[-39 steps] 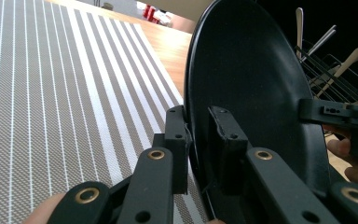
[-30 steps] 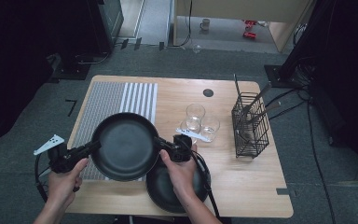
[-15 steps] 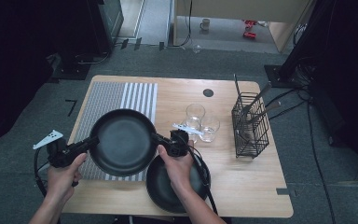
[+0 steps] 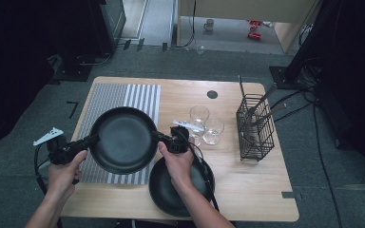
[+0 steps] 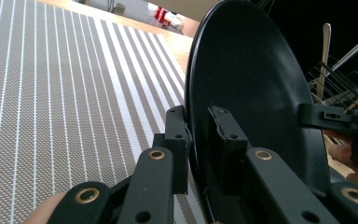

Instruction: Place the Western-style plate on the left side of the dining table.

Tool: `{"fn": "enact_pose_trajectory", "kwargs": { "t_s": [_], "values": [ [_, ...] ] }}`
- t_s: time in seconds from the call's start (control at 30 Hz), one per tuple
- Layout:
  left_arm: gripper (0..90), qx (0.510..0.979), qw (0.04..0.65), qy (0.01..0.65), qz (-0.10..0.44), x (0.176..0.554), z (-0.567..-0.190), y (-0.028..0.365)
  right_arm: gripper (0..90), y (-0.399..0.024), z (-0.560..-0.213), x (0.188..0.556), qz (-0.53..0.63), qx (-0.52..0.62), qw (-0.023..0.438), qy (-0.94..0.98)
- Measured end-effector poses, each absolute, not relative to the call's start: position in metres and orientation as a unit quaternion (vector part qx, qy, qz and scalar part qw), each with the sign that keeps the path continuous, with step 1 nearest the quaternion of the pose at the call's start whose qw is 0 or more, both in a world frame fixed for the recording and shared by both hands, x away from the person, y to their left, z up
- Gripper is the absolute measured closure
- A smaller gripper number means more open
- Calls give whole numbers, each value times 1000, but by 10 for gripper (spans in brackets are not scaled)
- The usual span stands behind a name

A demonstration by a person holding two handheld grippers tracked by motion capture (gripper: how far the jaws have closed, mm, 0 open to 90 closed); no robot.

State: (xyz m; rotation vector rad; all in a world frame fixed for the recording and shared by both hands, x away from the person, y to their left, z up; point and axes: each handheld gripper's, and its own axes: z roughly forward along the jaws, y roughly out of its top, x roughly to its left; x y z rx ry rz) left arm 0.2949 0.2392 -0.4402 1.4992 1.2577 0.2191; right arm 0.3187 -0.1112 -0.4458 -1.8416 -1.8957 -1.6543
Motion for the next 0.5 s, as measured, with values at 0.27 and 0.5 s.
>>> {"fn": "enact_pose_trajectory", "kwargs": {
  "t_s": [0.27, 0.5],
  "values": [
    [796, 627, 553, 541, 87, 303, -444, 250, 823, -100, -444, 331, -524, -587, 9, -617],
    [798, 624, 550, 548, 86, 309, -446, 256, 822, -92, -448, 340, -521, -586, 12, -620]
  ]
}}
